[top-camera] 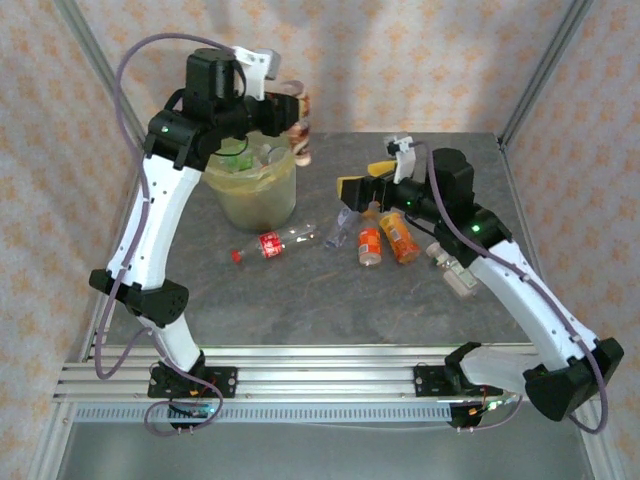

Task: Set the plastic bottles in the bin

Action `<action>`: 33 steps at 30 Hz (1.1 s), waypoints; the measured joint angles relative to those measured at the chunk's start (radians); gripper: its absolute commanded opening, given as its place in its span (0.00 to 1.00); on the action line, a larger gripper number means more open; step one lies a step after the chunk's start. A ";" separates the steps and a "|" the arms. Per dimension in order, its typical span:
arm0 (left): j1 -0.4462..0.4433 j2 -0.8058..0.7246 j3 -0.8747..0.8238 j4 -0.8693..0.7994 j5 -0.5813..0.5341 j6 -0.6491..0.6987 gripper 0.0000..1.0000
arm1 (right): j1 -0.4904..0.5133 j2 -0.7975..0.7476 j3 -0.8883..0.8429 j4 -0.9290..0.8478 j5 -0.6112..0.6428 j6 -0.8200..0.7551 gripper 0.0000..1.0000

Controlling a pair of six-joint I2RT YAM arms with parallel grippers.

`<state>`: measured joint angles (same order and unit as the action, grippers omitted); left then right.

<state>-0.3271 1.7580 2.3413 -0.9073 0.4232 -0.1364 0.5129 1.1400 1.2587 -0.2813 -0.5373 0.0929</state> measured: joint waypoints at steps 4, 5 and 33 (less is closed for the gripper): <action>0.042 0.000 0.023 -0.021 -0.194 0.049 0.25 | 0.002 -0.030 0.000 -0.097 0.157 0.013 0.99; 0.047 0.000 0.029 -0.023 -0.232 0.062 0.25 | 0.002 -0.031 0.000 -0.120 0.196 0.019 0.99; 0.106 0.317 0.171 -0.138 -0.537 0.262 0.29 | -0.320 -0.110 0.053 -0.761 0.823 0.305 0.99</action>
<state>-0.2214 2.0747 2.5126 -1.0454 -0.1143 0.1253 0.1925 1.0298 1.3121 -1.0424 0.2855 0.3981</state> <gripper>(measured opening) 0.342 0.991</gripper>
